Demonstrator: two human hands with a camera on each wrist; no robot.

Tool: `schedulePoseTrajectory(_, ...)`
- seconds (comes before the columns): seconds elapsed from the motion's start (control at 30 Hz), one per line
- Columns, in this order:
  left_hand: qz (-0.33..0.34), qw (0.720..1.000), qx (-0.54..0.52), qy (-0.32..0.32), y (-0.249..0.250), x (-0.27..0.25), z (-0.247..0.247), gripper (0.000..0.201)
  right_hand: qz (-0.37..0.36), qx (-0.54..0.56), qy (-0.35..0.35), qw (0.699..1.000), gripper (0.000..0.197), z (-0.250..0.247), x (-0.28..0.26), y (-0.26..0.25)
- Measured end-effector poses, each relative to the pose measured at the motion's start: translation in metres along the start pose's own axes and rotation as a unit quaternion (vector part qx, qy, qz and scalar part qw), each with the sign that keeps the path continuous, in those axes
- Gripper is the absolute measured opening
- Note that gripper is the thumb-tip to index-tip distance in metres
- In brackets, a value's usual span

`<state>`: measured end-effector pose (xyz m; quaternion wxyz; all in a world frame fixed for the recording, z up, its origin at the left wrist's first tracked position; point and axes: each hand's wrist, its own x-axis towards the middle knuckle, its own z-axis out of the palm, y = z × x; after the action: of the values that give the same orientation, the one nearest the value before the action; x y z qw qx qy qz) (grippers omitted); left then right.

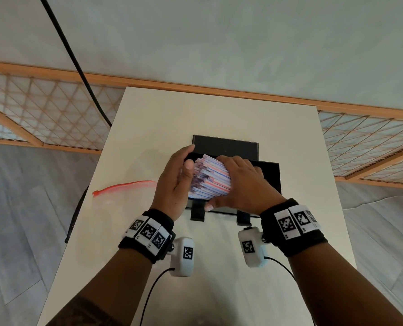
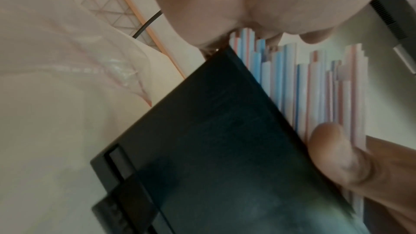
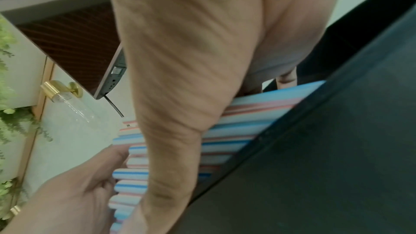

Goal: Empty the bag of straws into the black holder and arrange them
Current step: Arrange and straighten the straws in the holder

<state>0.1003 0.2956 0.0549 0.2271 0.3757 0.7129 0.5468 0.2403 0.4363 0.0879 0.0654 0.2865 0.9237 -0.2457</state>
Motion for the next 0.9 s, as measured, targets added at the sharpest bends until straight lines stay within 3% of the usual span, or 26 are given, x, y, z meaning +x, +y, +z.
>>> schedulePoseTrajectory(0.13,0.021,1.000,-0.004,0.019,-0.004,-0.007,0.001,0.056,-0.002,-0.006,0.020,1.000,0.123,0.003,-0.006,-0.003)
schedulePoseTrajectory(0.3,-0.004,1.000,-0.021,0.011,-0.007,-0.014,-0.001,0.063,-0.006,0.043,0.044,0.998,0.120,-0.002,-0.016,0.001)
schedulePoseTrajectory(0.6,0.011,1.000,0.023,-0.017,-0.003,-0.016,0.004,0.070,-0.032,0.095,-0.016,0.995,0.114,0.007,-0.006,0.007)
schedulePoseTrajectory(0.77,0.022,0.997,0.060,-0.044,-0.003,-0.012,0.002,0.070,-0.041,0.123,-0.015,0.991,0.106,0.014,0.003,0.009)
schedulePoseTrajectory(0.9,0.025,0.996,0.077,-0.048,-0.005,-0.005,-0.001,0.081,-0.036,0.114,-0.012,0.993,0.107,0.016,0.007,0.007)
